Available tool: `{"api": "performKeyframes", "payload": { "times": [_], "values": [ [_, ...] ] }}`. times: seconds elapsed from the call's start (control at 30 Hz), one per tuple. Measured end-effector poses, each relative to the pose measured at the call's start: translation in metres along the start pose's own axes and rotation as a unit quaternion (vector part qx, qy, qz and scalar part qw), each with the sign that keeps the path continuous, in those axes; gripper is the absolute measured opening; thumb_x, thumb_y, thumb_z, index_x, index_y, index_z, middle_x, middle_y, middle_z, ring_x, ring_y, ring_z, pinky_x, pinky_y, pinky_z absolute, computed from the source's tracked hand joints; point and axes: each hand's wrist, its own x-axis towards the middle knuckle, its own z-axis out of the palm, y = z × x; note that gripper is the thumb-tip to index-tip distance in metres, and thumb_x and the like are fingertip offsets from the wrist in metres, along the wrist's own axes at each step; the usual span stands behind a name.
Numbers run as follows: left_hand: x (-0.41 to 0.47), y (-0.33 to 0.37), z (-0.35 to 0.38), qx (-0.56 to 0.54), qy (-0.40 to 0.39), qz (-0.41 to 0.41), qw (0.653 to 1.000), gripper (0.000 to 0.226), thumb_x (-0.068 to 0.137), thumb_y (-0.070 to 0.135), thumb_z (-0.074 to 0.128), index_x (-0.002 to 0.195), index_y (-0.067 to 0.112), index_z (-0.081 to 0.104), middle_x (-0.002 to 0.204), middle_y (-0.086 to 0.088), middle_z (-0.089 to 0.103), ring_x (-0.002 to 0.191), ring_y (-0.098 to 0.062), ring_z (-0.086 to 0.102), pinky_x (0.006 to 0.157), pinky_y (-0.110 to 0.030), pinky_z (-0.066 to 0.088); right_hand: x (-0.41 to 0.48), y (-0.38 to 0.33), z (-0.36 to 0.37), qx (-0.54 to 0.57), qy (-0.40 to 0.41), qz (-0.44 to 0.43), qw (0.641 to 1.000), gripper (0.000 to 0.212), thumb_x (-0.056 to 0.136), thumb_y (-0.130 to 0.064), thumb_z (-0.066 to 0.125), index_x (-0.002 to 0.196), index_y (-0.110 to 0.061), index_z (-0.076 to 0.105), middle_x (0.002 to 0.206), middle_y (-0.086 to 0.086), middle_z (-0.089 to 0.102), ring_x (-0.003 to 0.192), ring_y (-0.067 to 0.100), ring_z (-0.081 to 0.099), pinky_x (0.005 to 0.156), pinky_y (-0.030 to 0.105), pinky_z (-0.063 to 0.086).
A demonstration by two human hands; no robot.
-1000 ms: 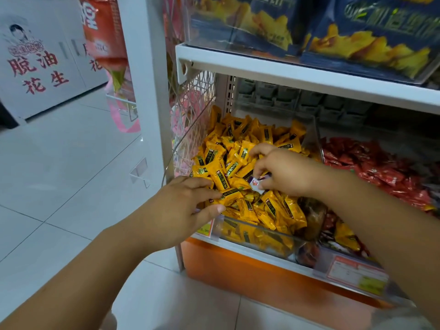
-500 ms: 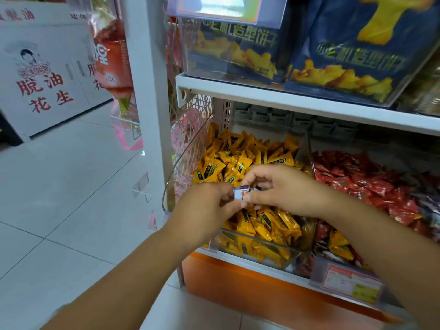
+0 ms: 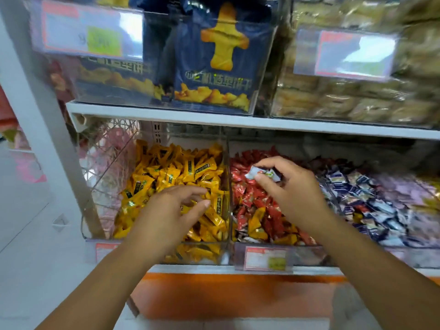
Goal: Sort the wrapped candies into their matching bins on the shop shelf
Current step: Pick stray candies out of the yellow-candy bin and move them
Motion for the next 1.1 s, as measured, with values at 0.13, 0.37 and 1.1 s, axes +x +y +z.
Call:
{"api": "performKeyframes", "payload": {
  "times": [0.13,0.37,1.1],
  "values": [
    [0.018,0.032,0.020,0.008,0.007,0.048,0.999,0.026,0.090,0.041,0.059,0.116,0.038,0.065,0.114,0.021,0.056,0.110,0.001,0.050,0.096,-0.026,0.043,-0.017,0.048,-0.050,-0.080,0.076,0.057,0.992,0.014,0.091,-0.018,0.064,0.105,-0.017,0.068,0.102,-0.008,0.062,0.088,-0.006,0.049,0.074,-0.005,0.031],
    [0.032,0.075,0.056,0.046,-0.006,0.136,0.990,0.027,0.090,0.033,0.065,0.117,0.031,0.067,0.121,0.015,0.057,0.120,-0.006,0.045,0.105,-0.021,0.030,-0.026,0.105,-0.098,-0.165,0.038,0.203,0.964,0.041,0.099,-0.024,0.052,0.138,-0.015,0.051,0.140,0.008,0.053,0.123,0.029,0.051,0.100,0.035,0.039],
    [-0.047,-0.055,-0.050,0.022,-0.069,-0.048,0.996,0.031,0.076,0.056,0.063,0.104,0.044,0.070,0.098,0.018,0.064,0.097,0.004,0.057,0.084,-0.018,0.048,0.065,-0.059,0.105,-0.490,-0.585,-0.121,0.635,0.111,0.065,-0.056,0.081,0.149,-0.048,0.009,0.159,0.002,0.004,0.143,0.036,0.015,0.108,0.049,0.034]
  ]
}}
